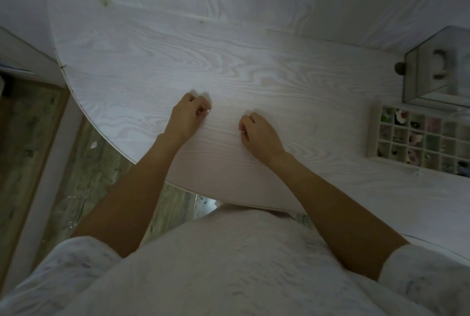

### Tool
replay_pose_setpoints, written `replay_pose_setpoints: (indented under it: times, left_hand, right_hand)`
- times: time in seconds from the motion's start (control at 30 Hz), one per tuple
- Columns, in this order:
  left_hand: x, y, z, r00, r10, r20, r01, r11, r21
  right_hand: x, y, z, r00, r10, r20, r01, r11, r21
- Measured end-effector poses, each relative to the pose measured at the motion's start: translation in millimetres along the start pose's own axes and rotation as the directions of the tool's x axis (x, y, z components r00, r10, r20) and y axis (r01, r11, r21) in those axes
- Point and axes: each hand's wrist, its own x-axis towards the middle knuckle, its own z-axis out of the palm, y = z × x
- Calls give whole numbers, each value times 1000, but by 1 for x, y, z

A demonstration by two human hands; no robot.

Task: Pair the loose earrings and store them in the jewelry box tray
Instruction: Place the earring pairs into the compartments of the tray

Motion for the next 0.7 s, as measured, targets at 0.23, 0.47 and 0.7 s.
replay_pose_setpoints:
  times: [0.23,0.47,0.7]
  left_hand:
    - [-29,30,27,996,-90,9,90,986,-138]
    - [-46,111,80,991,129,19,-127,989,-69]
    - [-31,219,142,961,256,106,-246,964,-100]
  right_hand:
    - [-35,35,-17,997,27,-70,-28,999,-23]
    - [-113,95,-61,942,315,-117,-287,935,208]
    - [-203,175,-126,763,613,-205,-438,724,533]
